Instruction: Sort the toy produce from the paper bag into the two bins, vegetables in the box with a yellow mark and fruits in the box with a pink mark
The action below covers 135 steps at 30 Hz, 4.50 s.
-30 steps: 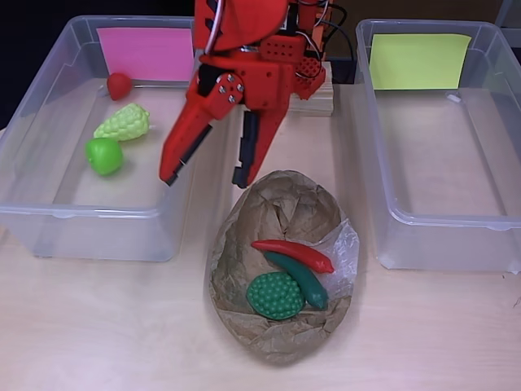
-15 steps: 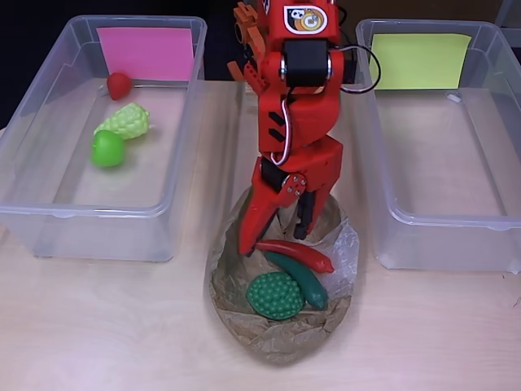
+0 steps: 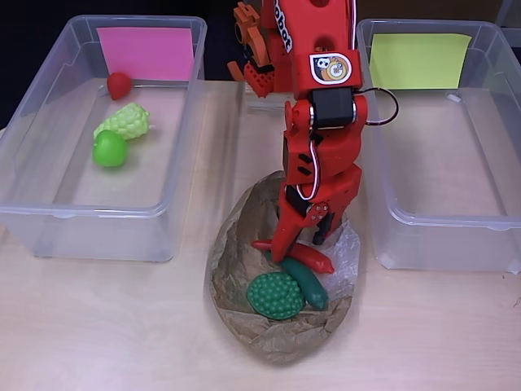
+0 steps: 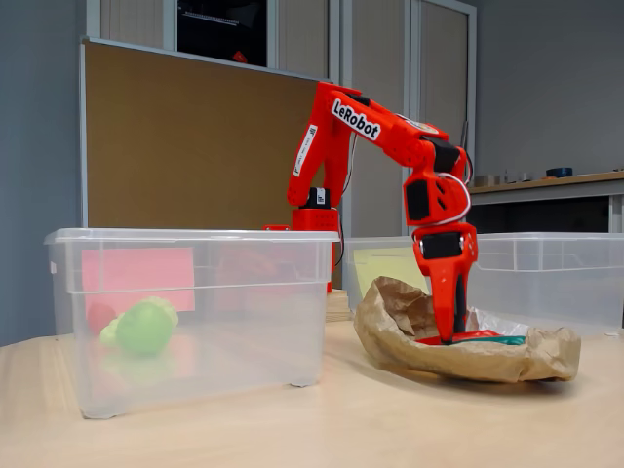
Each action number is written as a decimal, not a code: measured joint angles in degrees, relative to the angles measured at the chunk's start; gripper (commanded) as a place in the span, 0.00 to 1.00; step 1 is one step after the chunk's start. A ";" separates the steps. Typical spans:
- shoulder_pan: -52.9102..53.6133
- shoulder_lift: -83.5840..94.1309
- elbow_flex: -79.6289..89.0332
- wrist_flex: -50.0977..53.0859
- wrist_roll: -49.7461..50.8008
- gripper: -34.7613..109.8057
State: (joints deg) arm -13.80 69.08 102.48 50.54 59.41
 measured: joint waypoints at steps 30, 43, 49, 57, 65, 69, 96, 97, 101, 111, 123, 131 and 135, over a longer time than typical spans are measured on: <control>2.11 6.06 -4.75 9.23 -1.14 0.33; 0.09 28.56 -1.93 31.64 15.38 0.33; -7.47 39.46 1.49 40.87 29.18 0.33; -25.84 45.18 1.49 50.71 54.84 0.33; -43.07 42.36 2.29 45.09 79.37 0.33; -48.87 39.29 5.27 37.44 86.40 0.33; -59.77 34.01 35.42 -5.45 99.14 0.44; -59.68 34.01 34.54 -5.10 98.61 0.44; -57.66 32.08 28.12 0.00 88.77 0.42; -44.65 21.36 -2.46 18.81 48.69 0.35; -30.32 19.60 -16.70 22.06 9.40 0.34; -17.58 17.93 -23.64 18.19 -12.30 0.37; -10.90 15.64 -27.69 16.61 -13.71 0.37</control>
State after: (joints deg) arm -24.70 84.73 74.79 67.15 45.70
